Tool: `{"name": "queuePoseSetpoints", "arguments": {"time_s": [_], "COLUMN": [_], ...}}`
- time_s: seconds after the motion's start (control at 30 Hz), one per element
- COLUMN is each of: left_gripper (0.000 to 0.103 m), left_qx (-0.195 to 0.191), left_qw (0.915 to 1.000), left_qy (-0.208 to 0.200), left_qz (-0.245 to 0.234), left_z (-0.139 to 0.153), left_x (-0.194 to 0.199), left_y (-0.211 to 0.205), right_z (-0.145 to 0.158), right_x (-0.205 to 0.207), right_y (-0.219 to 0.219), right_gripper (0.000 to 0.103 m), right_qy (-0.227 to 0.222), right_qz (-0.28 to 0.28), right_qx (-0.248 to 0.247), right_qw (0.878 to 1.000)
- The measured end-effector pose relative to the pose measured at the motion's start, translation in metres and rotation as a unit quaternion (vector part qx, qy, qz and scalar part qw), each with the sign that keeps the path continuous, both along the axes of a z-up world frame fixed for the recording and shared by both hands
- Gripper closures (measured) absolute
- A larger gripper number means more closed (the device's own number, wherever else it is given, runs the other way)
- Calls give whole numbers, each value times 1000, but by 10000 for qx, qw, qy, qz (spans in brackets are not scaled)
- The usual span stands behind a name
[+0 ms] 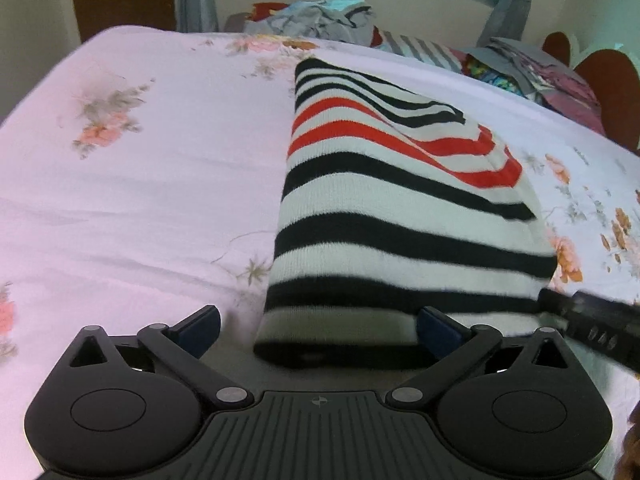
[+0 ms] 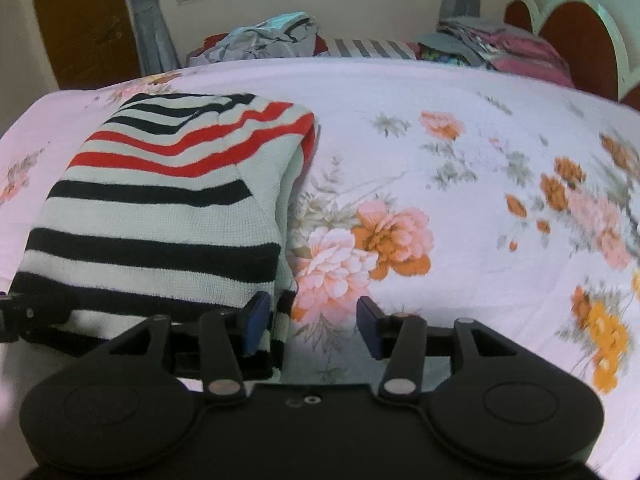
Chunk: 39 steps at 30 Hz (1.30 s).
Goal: Fold small clothes
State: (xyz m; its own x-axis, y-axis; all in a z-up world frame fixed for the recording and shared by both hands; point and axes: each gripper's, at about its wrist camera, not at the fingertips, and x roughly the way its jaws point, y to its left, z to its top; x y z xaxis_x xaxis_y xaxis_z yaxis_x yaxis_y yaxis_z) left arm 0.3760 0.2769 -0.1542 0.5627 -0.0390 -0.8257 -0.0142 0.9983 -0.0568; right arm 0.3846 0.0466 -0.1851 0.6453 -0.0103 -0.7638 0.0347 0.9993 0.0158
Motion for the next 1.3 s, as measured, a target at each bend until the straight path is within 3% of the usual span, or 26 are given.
{"name": "queuePoseSetpoints", "arguments": {"time_s": [0.17, 0.23, 0.3, 0.4, 0.5, 0.63, 0.9, 1.3], "left_gripper": [0, 0, 0, 0, 0, 0, 0, 0], "left_qx": [501, 532, 465, 222, 404, 466, 274, 268], "left_qw": [9966, 9937, 9915, 9912, 9902, 9899, 9856, 9809], "left_qy": [-646, -982, -1204, -1271, -1269, -1293, -1626, -1866], "left_qz": [-50, 20, 140, 307, 427, 345, 361, 480], "left_z": [43, 66, 86, 108, 124, 141, 174, 199], "left_x": [-52, -81, -109, -147, -182, -225, -299, -340], "left_y": [-16, -20, -21, -22, -28, -36, -38, -29], "right_z": [42, 58, 74, 97, 120, 149, 189, 207], "right_x": [-45, -72, -101, -142, -183, -229, -289, -324], "right_y": [-10, -11, -14, -21, -31, -39, -30, -23], "right_gripper": [50, 39, 38, 26, 19, 2, 0, 0], "right_qy": [-405, -511, -635, -819, -1046, -1318, -1700, -2051], "right_qz": [292, 514, 740, 870, 874, 770, 826, 787], "right_qx": [500, 566, 572, 571, 574, 436, 161, -58], "right_qw": [9975, 9958, 9936, 9912, 9890, 9873, 9819, 9755]}}
